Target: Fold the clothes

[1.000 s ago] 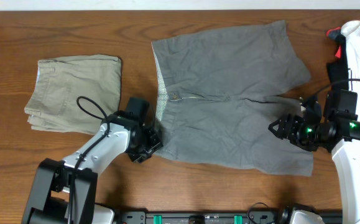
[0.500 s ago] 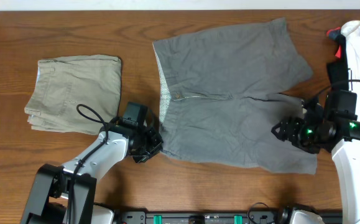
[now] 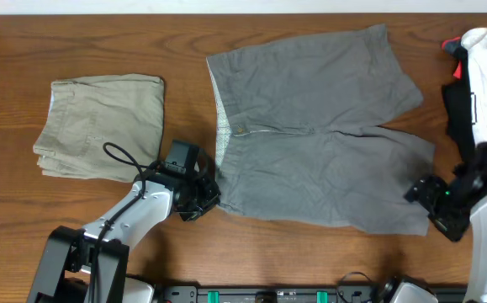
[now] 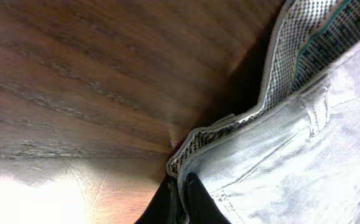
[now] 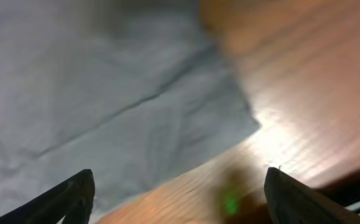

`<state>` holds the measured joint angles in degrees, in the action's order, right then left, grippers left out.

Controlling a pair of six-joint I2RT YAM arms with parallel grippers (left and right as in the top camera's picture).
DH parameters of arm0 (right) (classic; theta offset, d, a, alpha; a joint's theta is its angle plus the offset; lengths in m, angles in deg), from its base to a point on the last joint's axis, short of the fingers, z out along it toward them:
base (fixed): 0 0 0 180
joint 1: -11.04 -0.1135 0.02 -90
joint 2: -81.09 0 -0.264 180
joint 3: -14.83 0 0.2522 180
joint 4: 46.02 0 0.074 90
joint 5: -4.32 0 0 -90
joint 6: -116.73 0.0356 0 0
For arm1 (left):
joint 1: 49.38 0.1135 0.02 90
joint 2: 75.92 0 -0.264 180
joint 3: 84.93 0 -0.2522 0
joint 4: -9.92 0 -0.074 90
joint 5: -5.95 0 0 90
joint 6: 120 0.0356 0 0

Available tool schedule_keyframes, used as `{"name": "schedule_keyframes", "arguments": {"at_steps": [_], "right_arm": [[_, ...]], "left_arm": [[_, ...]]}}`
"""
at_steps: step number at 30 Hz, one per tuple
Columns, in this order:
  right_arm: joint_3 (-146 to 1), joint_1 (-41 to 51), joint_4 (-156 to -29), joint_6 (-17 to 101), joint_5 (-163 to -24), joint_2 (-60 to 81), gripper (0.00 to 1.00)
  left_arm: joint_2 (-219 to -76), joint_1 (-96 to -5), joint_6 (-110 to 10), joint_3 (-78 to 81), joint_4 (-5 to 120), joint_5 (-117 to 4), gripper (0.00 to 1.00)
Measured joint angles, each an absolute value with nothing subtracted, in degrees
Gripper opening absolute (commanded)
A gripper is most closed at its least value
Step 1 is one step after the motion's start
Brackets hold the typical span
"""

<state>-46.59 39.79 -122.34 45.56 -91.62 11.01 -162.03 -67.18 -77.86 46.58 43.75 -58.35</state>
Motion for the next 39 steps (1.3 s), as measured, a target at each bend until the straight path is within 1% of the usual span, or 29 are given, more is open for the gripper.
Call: {"name": "schedule_keyframes", "arguments": {"at_steps": [5,12,18,20,24,25,29,33,39], "right_arm": [[-39.9,44.5,-118.3,46.7,-92.1,11.0,0.7],[-33.9,46.5,-114.2,48.6,-93.0,11.0,0.67],[-30.3,46.7,-111.1,50.1,-93.4,11.0,0.58],[-29.6,47.0,-110.7,50.4,-93.4,11.0,0.58],[-29.1,47.2,-110.5,50.9,-93.6,11.0,0.67],[-29.1,47.3,-110.1,51.0,-93.6,11.0,0.68],[-29.1,47.7,-107.5,50.9,-93.6,11.0,0.66],[-29.1,48.1,-104.4,51.7,-93.6,11.0,0.6],[-28.8,48.3,-104.2,52.3,-93.6,11.0,0.62]], "left_arm": [[-162.0,-67.2,-77.5,46.6,43.7,-58.3,0.07],[-162.0,-67.2,-76.9,46.7,43.6,-58.4,0.07],[-161.9,-67.2,-76.5,46.7,43.6,-58.5,0.06],[-161.9,-67.2,-76.3,46.7,43.6,-58.5,0.07],[-161.9,-67.2,-76.0,46.7,43.6,-58.5,0.08],[-161.9,-67.2,-76.0,46.7,43.6,-58.6,0.07],[-161.9,-67.2,-76.0,46.7,43.5,-58.6,0.07],[-161.9,-67.2,-76.0,46.7,43.5,-58.7,0.07],[-161.9,-67.2,-76.0,46.7,43.5,-58.7,0.08]]}}
